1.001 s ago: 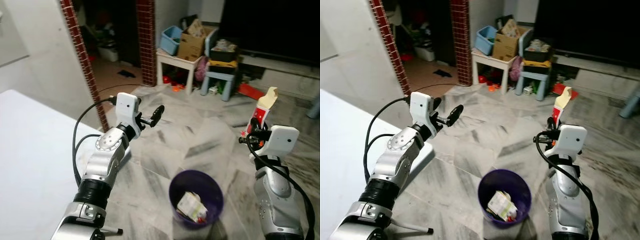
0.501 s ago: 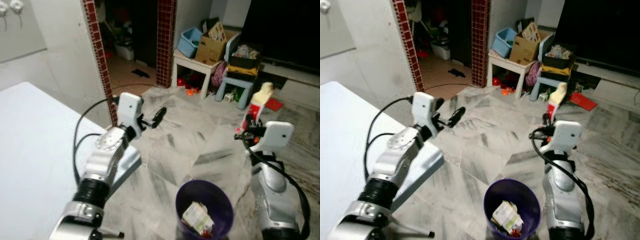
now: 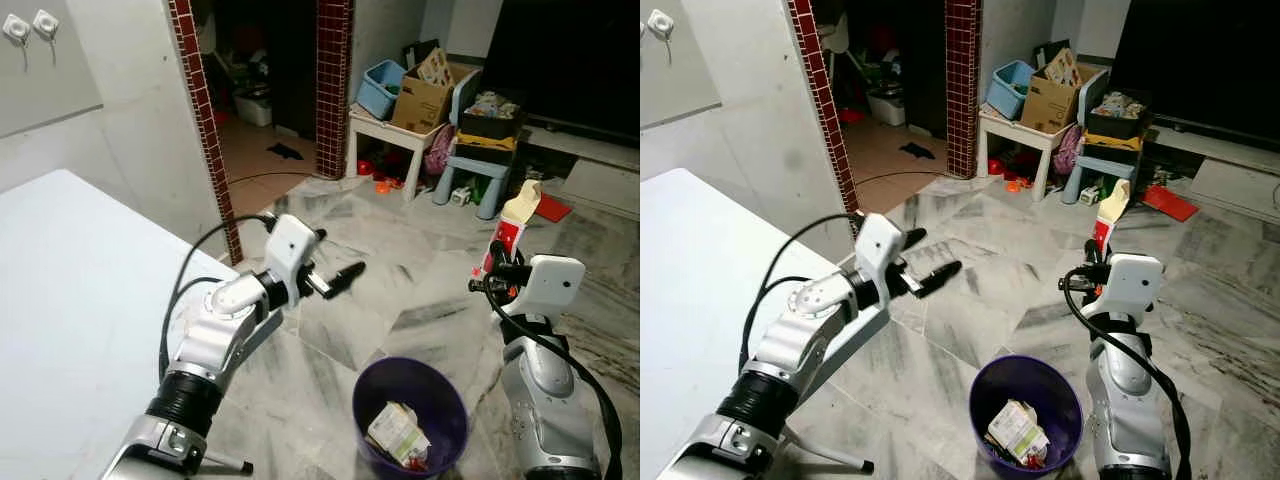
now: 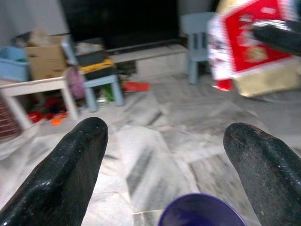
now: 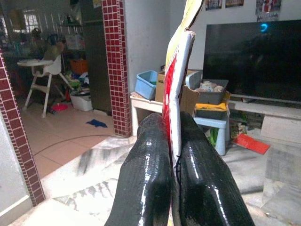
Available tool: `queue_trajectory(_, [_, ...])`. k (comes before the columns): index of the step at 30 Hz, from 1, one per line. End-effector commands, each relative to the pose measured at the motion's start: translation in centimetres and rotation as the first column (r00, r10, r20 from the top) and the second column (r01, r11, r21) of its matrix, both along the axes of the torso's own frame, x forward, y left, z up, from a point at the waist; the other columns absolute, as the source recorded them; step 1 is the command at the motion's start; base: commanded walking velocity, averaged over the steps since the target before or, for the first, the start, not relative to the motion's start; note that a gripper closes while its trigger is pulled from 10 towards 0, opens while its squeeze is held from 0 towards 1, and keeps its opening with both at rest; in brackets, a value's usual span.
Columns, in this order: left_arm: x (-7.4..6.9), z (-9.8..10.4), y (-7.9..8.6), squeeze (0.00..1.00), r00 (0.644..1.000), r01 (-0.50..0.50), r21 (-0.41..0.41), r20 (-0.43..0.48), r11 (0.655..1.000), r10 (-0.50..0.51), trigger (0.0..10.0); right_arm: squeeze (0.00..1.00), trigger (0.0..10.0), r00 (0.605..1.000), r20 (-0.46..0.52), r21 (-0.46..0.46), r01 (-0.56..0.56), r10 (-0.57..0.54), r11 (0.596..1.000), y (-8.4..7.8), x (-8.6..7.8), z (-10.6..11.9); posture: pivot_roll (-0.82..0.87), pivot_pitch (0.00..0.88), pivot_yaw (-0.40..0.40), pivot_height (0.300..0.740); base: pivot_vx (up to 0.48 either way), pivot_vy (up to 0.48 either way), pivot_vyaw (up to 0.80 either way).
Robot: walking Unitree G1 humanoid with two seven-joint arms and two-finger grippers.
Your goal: Picking trash to rubbish bin
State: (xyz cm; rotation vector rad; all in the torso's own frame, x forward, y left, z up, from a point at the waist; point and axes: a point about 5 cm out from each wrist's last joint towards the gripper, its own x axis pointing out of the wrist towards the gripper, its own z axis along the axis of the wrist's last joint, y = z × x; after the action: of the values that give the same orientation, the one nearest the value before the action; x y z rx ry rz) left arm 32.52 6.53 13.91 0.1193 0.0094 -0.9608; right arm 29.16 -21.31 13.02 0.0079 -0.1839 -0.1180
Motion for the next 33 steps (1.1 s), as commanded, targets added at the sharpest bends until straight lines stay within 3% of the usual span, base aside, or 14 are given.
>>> queue_trajectory(1, [-0.4, 0.4, -0.4, 0.0, 0.998, 0.056, 0.024, 0.025, 0.998, -0.056, 10.0, 0.0, 10.0, 1.0, 0.02, -0.002, 0.007, -0.007, 1.0, -0.3, -0.2, 0.5, -0.11, 0.0, 0.038, 0.74, 0.0, 0.0, 0.0])
queue_trajectory(17, [-2.0, -0.1, -1.7, 0.0, 0.982, 0.19, 0.044, 0.01, 0.981, -0.191, 10.0, 0.0, 10.0, 0.992, -0.09, 0.012, 0.094, -0.093, 0.995, -2.4, -2.2, -2.7, -0.15, 0.068, 0.098, 0.74, 0.0, 0.0, 0.0])
queue_trajectory(33, [-5.4, -0.1, -2.7, 0.0, 0.943, 0.326, 0.007, -0.071, 0.945, -0.325, 10.0, 0.0, 10.0, 0.977, -0.202, -0.013, 0.073, -0.074, 0.997, -3.6, -4.0, -5.0, -0.16, 0.26, 0.149, 0.74, 0.0, 0.0, 0.0])
